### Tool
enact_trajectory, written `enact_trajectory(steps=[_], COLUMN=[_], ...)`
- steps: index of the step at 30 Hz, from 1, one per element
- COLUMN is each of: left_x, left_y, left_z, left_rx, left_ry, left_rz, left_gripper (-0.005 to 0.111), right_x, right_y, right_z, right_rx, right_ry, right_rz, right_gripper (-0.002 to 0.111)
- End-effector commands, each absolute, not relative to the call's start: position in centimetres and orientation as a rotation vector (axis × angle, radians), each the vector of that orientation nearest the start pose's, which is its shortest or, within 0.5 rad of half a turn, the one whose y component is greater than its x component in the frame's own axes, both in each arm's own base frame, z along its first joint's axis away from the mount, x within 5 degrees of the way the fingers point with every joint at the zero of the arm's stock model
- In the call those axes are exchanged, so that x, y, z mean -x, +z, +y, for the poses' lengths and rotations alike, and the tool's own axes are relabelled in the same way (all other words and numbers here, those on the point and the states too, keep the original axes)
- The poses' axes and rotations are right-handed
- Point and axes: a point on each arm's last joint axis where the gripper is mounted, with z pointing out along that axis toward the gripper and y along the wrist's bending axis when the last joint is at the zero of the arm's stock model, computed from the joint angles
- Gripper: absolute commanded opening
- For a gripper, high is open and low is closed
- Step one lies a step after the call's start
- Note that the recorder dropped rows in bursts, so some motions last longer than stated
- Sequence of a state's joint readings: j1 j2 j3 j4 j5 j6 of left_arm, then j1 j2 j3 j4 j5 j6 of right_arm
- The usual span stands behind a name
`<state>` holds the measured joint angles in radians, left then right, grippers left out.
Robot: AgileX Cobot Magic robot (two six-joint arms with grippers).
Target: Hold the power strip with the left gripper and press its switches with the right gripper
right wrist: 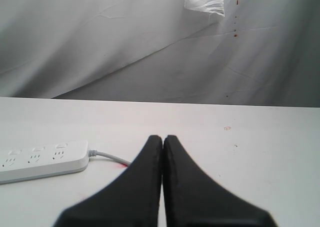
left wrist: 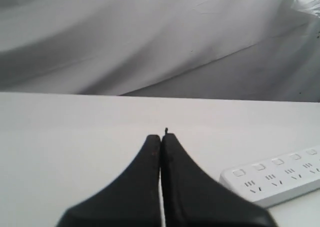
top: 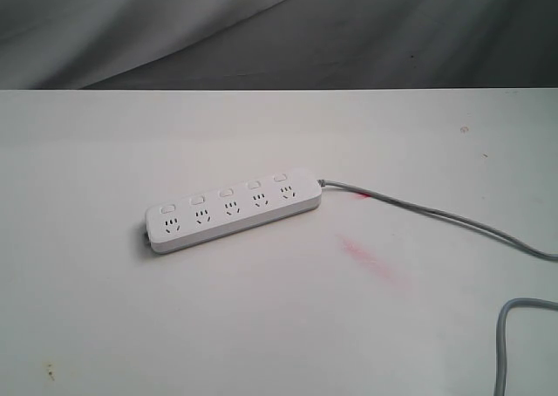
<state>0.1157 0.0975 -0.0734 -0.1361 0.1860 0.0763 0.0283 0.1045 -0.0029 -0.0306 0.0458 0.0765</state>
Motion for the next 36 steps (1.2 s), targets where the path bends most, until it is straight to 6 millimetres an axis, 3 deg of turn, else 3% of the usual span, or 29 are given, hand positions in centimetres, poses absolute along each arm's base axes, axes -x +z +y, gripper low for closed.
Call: enact_trajectory(steps=[1, 10, 36], left_x=[-6.2, -6.1, -6.1], left_y=[19.7, 18.6, 18.6], left_z=[0.6, 0.6, 0.6], left_rx=[0.181, 0.177, 0.177], left_ry=[0.002, 0.012, 0.012], left_rz=[1.732, 1.808, 1.808], left_gripper=[0.0, 0.0, 0.0], right_x=[-6.5, -6.5, -6.5], right_y=[20.4, 20.4, 20.4], right_z=[0.1, 0.1, 0.1], right_rx=[-0.018, -0.018, -0.018], right_ry=[0.046, 0.046, 0.046], right_rz=[1.617, 1.617, 1.617], right_gripper=[0.0, 0.0, 0.0])
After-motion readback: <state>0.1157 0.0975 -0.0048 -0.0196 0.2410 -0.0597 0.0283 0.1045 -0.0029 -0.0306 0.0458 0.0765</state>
